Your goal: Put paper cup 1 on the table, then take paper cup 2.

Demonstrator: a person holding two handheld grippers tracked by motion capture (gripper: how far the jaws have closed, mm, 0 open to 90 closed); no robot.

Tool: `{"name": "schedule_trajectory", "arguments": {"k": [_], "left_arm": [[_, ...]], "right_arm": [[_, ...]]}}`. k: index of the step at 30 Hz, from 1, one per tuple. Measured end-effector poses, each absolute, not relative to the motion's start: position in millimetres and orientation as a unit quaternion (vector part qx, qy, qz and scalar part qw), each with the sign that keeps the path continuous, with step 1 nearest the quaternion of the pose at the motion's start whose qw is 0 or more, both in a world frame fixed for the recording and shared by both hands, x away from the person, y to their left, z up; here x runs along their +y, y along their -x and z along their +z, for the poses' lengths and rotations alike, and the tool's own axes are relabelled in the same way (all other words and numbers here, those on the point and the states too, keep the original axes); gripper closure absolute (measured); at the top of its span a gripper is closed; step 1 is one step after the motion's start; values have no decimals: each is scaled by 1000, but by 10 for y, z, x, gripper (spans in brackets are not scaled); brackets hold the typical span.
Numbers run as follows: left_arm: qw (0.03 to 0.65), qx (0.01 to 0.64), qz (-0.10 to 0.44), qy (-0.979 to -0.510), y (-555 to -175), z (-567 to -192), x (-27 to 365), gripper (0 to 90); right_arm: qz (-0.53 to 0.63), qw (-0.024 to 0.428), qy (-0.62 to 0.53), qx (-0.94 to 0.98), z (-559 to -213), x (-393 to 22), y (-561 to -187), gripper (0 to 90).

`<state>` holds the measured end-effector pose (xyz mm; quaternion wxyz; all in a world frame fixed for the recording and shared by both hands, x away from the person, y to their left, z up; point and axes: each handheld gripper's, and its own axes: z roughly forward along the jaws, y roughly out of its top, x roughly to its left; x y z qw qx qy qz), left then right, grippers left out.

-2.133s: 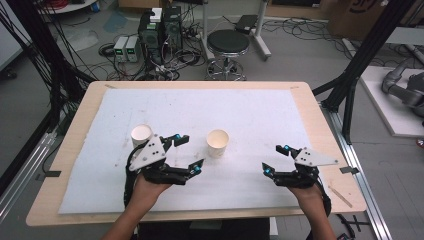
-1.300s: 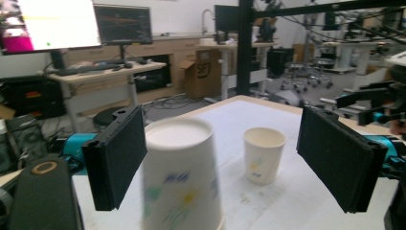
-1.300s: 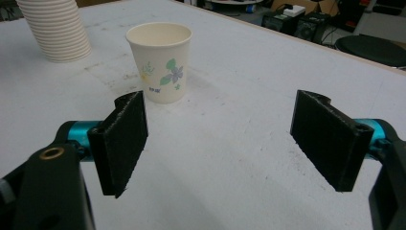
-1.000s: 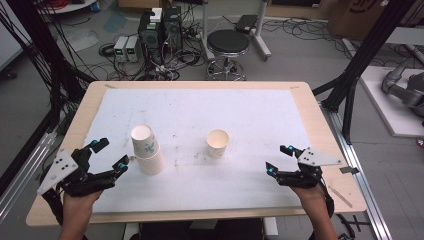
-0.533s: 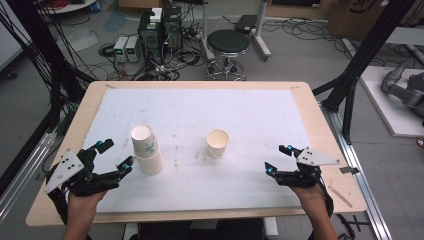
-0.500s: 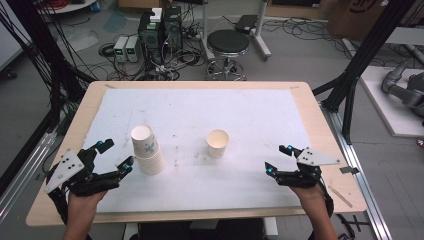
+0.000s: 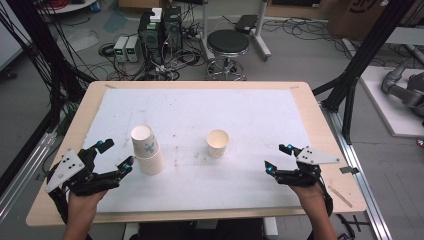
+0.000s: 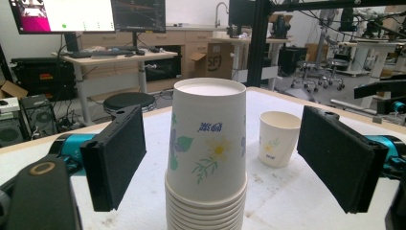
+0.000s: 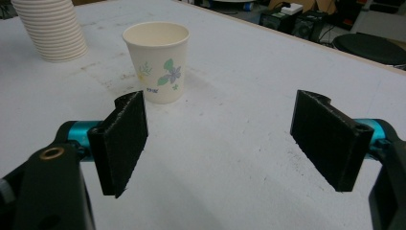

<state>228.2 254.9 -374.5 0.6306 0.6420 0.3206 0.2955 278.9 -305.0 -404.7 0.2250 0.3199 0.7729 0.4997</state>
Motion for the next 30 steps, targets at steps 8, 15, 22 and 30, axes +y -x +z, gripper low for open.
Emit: {"name": "schedule_trajectory", "arguments": {"k": [8, 15, 22, 30], "left_arm": [[628, 319, 298, -644, -2288, -3723, 2508, 169], [625, 320, 295, -648, -2305, -3654, 2498, 167], [614, 330, 283, -658, -2425, -3607, 2433, 147], [599, 333, 284, -671, -2529, -3563, 2374, 147]], "right_arm": [[501, 228, -314, 774, -4024, -3035, -2763, 211], [501, 227, -313, 774, -4027, -3035, -2789, 211], [499, 223, -308, 779, -4037, -2996, -2818, 211], [499, 218, -301, 783, -4049, -2965, -2841, 211]]}}
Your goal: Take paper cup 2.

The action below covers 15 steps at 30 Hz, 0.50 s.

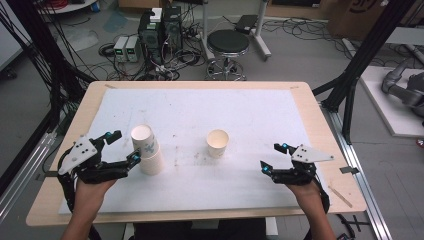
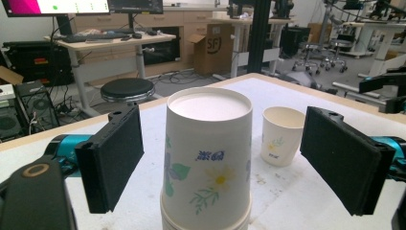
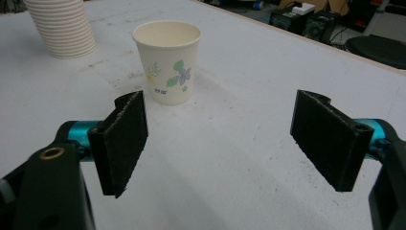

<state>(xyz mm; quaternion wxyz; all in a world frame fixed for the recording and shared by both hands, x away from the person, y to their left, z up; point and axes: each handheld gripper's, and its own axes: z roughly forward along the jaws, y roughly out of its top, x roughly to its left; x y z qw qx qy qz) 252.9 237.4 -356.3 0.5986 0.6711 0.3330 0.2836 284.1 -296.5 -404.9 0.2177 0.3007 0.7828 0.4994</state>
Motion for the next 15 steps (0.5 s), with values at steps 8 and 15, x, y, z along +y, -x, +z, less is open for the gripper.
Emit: {"name": "schedule_trajectory", "arguments": {"k": [8, 15], "left_arm": [[593, 339, 278, -676, -2647, -3586, 2314, 147], [586, 341, 274, -682, -2725, -3621, 2241, 147]], "right_arm": [[501, 219, -305, 780, -4043, -3014, -2799, 211], [499, 217, -308, 780, -4052, -3025, -2786, 212]]}}
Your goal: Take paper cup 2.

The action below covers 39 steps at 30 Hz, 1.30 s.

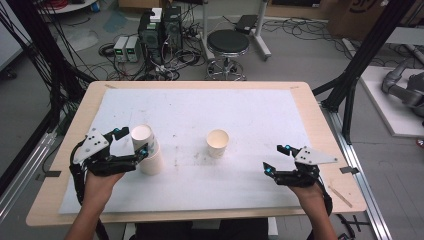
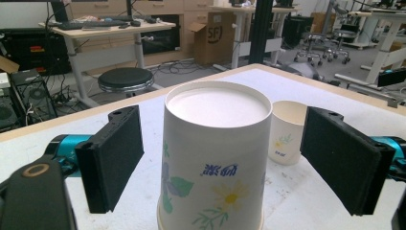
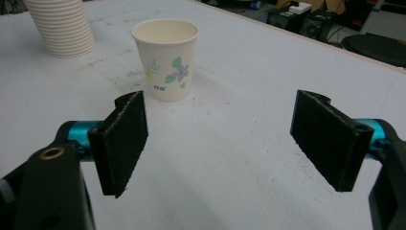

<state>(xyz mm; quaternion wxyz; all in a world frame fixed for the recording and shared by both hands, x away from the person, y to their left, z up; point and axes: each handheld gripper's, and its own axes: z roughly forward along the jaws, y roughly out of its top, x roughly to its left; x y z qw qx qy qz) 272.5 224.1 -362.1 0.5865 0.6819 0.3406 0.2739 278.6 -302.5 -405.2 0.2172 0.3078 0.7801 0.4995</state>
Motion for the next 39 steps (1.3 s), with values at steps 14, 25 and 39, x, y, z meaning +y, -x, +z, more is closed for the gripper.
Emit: {"name": "schedule_trajectory", "arguments": {"k": [14, 25, 39], "left_arm": [[581, 347, 261, -689, -2858, -3648, 2161, 211], [583, 347, 255, -689, -2875, -3621, 2178, 336], [594, 346, 257, -680, -2874, -3505, 2199, 340]], "right_arm": [[498, 216, -307, 782, -4059, -3036, -2782, 212], [498, 215, -308, 781, -4057, -3045, -2776, 213], [498, 213, -310, 782, -4059, -3046, -2776, 213]]}}
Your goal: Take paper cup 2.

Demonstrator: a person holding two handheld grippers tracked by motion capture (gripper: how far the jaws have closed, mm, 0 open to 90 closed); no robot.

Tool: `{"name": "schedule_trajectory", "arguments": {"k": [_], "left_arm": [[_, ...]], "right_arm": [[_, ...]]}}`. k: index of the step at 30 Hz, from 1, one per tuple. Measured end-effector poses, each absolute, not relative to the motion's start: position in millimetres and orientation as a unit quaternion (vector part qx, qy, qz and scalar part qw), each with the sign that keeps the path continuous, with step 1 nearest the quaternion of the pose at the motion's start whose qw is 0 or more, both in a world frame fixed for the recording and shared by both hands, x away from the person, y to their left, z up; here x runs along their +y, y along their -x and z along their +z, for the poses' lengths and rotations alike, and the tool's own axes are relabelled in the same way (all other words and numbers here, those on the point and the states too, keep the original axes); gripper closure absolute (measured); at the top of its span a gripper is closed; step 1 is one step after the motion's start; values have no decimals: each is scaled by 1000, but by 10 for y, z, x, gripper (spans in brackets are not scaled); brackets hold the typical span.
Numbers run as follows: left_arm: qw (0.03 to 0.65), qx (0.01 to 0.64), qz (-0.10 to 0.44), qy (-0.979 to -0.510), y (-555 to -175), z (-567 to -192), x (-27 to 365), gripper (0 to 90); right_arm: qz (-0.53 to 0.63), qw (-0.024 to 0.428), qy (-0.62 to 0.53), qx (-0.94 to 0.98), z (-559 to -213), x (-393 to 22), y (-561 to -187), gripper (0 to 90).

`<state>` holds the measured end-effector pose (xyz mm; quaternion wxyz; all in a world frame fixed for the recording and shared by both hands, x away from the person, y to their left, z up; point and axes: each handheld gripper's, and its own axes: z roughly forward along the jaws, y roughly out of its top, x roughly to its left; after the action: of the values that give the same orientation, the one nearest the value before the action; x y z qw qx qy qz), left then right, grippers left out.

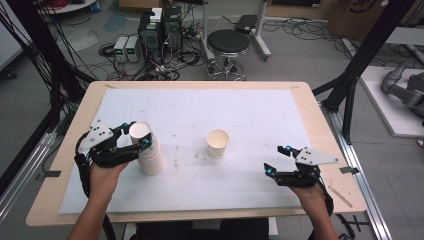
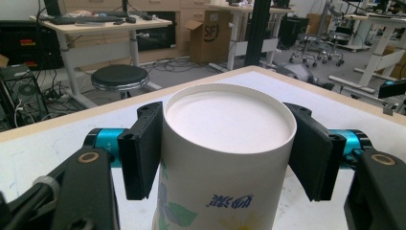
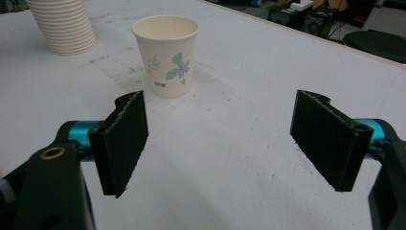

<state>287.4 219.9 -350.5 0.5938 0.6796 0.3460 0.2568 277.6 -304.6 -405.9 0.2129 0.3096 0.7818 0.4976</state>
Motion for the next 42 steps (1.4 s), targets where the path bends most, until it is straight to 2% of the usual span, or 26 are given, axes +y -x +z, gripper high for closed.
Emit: {"name": "schedule_trajectory", "arguments": {"k": [31, 42], "left_arm": [[636, 313, 275, -650, -2806, -2905, 2154, 343], [659, 270, 242, -659, -2713, -2800, 1892, 344]], "right_arm": [[504, 212, -311, 778, -4062, -3087, -2789, 213], [502, 212, -311, 779, -4049, -3062, -2788, 213]]}}
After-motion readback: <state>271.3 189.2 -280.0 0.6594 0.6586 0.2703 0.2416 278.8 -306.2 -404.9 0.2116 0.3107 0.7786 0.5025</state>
